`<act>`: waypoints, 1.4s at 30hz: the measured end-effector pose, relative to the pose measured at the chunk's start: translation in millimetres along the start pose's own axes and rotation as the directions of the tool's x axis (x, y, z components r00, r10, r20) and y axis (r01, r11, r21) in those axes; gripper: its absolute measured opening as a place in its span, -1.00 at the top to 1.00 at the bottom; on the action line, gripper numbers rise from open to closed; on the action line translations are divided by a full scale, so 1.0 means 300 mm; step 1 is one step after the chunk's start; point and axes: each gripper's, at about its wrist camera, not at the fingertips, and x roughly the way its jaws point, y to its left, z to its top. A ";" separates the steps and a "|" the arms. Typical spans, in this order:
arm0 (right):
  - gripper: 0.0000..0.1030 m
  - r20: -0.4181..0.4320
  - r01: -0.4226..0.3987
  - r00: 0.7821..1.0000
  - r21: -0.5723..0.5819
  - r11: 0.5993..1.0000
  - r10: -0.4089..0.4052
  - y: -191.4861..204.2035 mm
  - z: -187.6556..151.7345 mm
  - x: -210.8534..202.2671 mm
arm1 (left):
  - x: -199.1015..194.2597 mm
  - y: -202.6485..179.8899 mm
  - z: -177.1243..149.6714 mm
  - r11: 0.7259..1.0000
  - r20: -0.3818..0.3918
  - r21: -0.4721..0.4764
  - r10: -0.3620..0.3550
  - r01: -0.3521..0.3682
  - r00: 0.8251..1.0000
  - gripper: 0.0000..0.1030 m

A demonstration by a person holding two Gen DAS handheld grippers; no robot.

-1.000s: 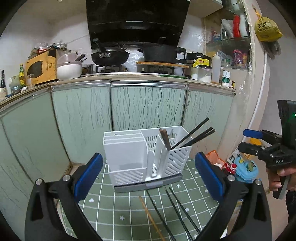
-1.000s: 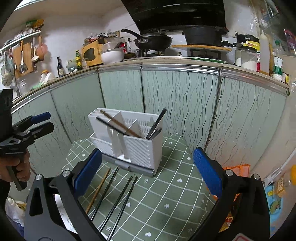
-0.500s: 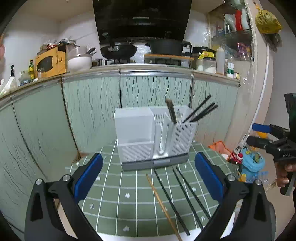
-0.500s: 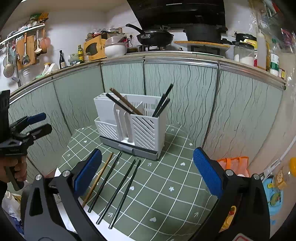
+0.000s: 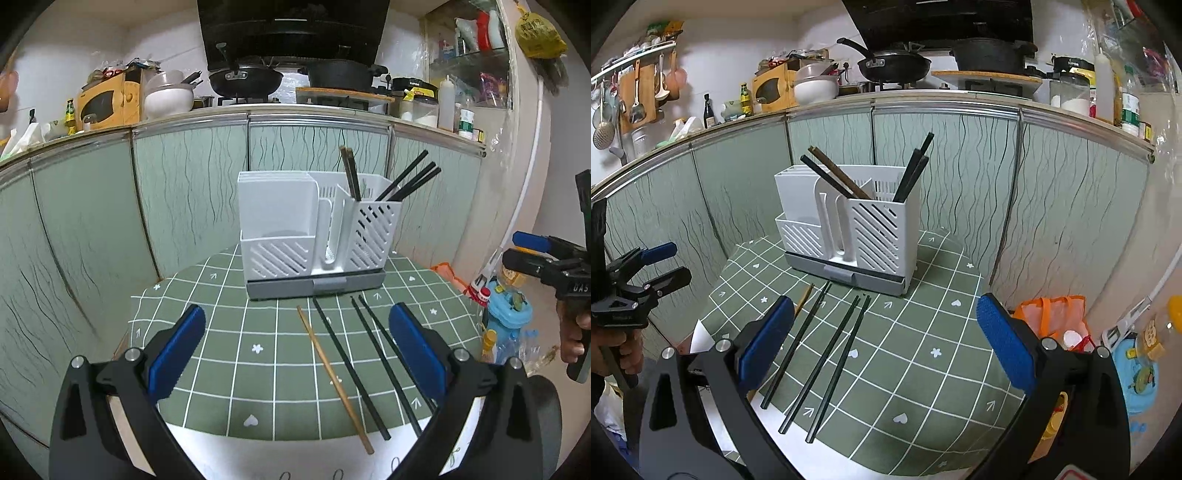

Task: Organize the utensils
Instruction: 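Move both open tools back down toward the remaining chopsticks on the cloth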

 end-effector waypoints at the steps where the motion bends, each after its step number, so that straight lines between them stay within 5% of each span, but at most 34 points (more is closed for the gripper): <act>1: -0.84 0.002 -0.001 1.000 0.002 1.000 0.001 0.003 -0.008 0.000 | 0.000 0.000 -0.006 1.000 -0.002 0.000 0.002 -0.002 1.000 -0.90; 30: -0.82 -0.082 0.029 0.996 -0.022 0.999 -0.031 0.085 -0.248 0.129 | 0.103 -0.075 -0.247 0.994 -0.068 0.020 0.113 -0.112 0.991 -0.90; 37: -0.51 -0.131 0.037 0.991 -0.010 0.999 -0.038 0.119 -0.337 0.193 | 0.151 -0.112 -0.308 0.989 -0.085 0.000 0.150 -0.150 0.985 -0.87; 42: -0.36 -0.143 0.056 0.988 -0.029 0.998 -0.060 0.158 -0.388 0.229 | 0.204 -0.143 -0.334 0.986 -0.156 0.019 0.166 -0.165 0.974 -0.59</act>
